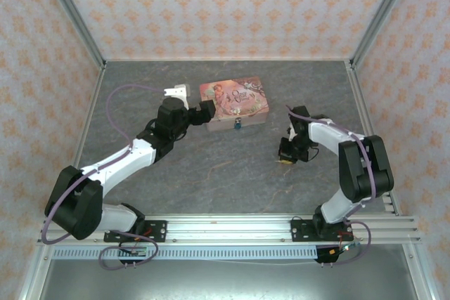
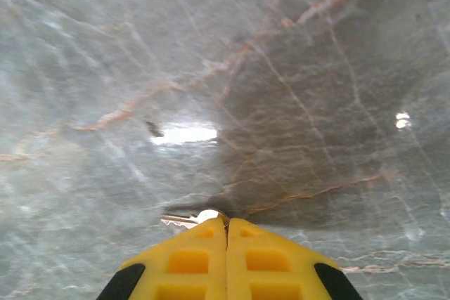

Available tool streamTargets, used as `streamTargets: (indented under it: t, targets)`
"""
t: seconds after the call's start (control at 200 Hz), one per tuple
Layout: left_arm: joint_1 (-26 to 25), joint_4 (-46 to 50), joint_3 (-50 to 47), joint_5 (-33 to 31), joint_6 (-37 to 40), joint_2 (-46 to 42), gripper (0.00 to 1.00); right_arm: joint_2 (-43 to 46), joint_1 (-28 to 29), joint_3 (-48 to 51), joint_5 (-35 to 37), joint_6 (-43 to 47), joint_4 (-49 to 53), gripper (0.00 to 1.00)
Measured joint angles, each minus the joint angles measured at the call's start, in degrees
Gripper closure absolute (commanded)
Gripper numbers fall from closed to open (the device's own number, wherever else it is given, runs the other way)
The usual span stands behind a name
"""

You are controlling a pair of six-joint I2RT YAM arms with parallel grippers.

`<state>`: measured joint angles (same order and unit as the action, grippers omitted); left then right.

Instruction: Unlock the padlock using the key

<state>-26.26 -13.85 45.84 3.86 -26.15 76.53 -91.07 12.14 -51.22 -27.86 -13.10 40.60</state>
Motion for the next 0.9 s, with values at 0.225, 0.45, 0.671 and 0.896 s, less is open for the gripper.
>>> streamTargets:
  t: [0.225, 0.45, 0.671, 0.896]
  targets:
    - [0.0, 0.0, 1.36, 0.98, -1.62, -1.16, 0.02, 8.83, 0.09, 2.34, -7.17, -7.45, -10.82, 1.0]
    - [-0.42, -2.34, 2.75, 5.09, -6.4, -2.16, 0.08, 17.0, 0.11, 6.4, -11.04, -21.29, -31.3, 1.0]
    - [-4.74, -6.12, 9.49, 10.6, -9.51, 2.14, 0.2, 18.51, 1.42, 6.86, -10.49, -32.74, -51.3, 1.0]
    - [-8.13, -7.98, 15.74, 14.47, -10.19, 7.56, 0.3, 18.51, 6.36, 2.69, -9.62, -35.15, -57.27, 1.0]
